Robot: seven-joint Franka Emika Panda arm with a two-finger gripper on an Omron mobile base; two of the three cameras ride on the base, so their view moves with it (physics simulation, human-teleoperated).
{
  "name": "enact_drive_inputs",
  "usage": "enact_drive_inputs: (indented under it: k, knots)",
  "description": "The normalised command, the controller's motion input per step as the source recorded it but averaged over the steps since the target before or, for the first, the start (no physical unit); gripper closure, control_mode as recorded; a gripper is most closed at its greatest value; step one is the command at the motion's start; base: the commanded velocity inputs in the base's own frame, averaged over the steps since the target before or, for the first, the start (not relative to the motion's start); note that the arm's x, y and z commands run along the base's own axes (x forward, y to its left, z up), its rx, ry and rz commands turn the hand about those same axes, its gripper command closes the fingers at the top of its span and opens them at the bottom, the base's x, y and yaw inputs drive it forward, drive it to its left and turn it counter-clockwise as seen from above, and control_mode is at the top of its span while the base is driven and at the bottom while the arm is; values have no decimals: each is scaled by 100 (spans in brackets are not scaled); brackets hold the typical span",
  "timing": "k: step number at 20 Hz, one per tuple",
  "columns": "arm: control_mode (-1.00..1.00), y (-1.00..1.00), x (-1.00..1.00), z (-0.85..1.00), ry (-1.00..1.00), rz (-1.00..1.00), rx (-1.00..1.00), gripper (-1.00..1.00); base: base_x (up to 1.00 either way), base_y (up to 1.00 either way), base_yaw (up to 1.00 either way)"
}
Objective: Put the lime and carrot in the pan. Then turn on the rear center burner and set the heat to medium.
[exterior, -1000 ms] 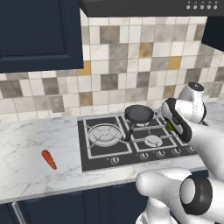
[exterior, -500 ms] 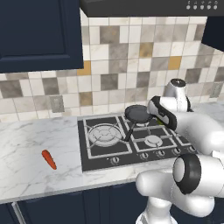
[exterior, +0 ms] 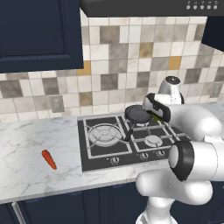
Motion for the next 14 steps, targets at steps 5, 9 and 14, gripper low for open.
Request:
enact_drive_inputs:
  k: [5, 9, 14]
  knots:
    - [-100, 6, 33, 0, -1, 0, 0, 100, 0, 0, 0]
    - [-100, 1, 31, 0, 0, 0, 0, 100, 0, 0, 0]
    - [-100, 6, 18, 0, -2, 0, 0, 100, 0, 0, 0]
